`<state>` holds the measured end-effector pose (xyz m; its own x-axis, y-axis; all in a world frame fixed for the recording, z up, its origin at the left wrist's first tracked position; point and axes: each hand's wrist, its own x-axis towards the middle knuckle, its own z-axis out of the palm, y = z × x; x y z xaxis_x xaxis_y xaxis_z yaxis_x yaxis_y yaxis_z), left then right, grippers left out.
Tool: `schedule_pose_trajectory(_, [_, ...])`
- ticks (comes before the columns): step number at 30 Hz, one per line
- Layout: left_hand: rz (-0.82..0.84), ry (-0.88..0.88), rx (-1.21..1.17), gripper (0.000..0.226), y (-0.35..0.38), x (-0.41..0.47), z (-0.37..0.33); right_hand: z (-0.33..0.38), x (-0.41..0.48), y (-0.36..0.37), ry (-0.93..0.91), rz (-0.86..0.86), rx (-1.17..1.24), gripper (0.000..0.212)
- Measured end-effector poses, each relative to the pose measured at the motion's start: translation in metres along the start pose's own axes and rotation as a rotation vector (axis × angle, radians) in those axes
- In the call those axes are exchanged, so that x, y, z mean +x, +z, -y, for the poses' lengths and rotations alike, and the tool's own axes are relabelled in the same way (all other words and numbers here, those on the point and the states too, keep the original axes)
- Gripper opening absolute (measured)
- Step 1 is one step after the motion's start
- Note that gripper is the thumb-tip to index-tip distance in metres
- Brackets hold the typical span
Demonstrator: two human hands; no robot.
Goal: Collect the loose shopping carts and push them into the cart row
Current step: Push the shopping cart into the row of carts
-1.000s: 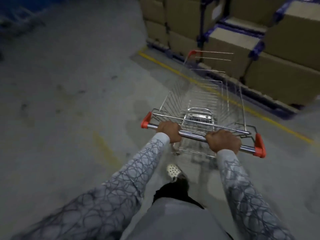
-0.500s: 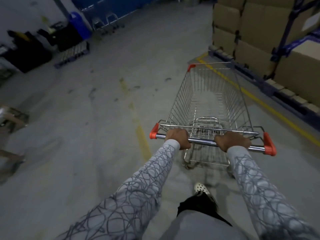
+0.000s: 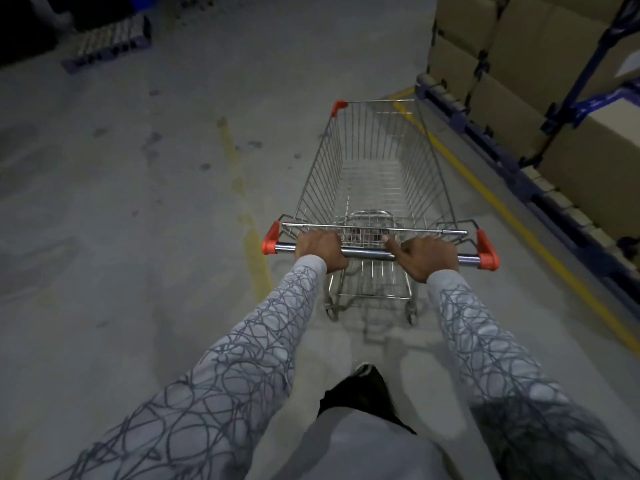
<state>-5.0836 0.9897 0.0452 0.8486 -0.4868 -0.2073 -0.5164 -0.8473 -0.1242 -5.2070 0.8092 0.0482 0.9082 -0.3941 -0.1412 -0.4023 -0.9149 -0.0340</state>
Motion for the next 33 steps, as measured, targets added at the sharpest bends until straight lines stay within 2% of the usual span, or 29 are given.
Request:
schedule_pose_trajectory(7, [-0.01, -0.021, -0.02, 0.041, -0.009, 0.086, 0.013, 0.005, 0.104, -0.015, 0.037, 0.022, -0.035, 0.09])
schedule_pose_trajectory(11, [-0.071, 0.058, -0.025, 0.058, -0.013, 0.124, 0.032, 0.018, 0.159, -0.021, 0.136, 0.074, -0.02, 0.07])
schedule_pose_trajectory(16, [-0.092, 0.113, -0.178, 0.079, -0.022, 0.16, 0.057, 0.031, 0.212, -0.03, 0.137, 0.075, 0.009, 0.066])
schedule_pose_trajectory(23, [-0.133, 0.029, -0.248, 0.085, -0.03, 0.234, 0.093, 0.06, 0.294, -0.044, 0.097, 0.069, -0.004, 0.062])
schedule_pose_trajectory(28, [-0.136, -0.041, -0.248, 0.078, -0.036, 0.3, 0.126, 0.087, 0.37, -0.047, 0.087, 0.025, 0.014, 0.058])
schedule_pose_trajectory(30, [-0.189, -0.082, -0.255, 0.072, -0.043, 0.327, 0.143, 0.103, 0.405, -0.051, 0.08, 0.001, 0.048, 0.06])
schedule_pose_trajectory(33, [-0.297, -0.195, -0.146, 0.068, -0.044, 0.37, 0.164, 0.122, 0.46, -0.061, 0.044, 0.003, 0.079, 0.057])
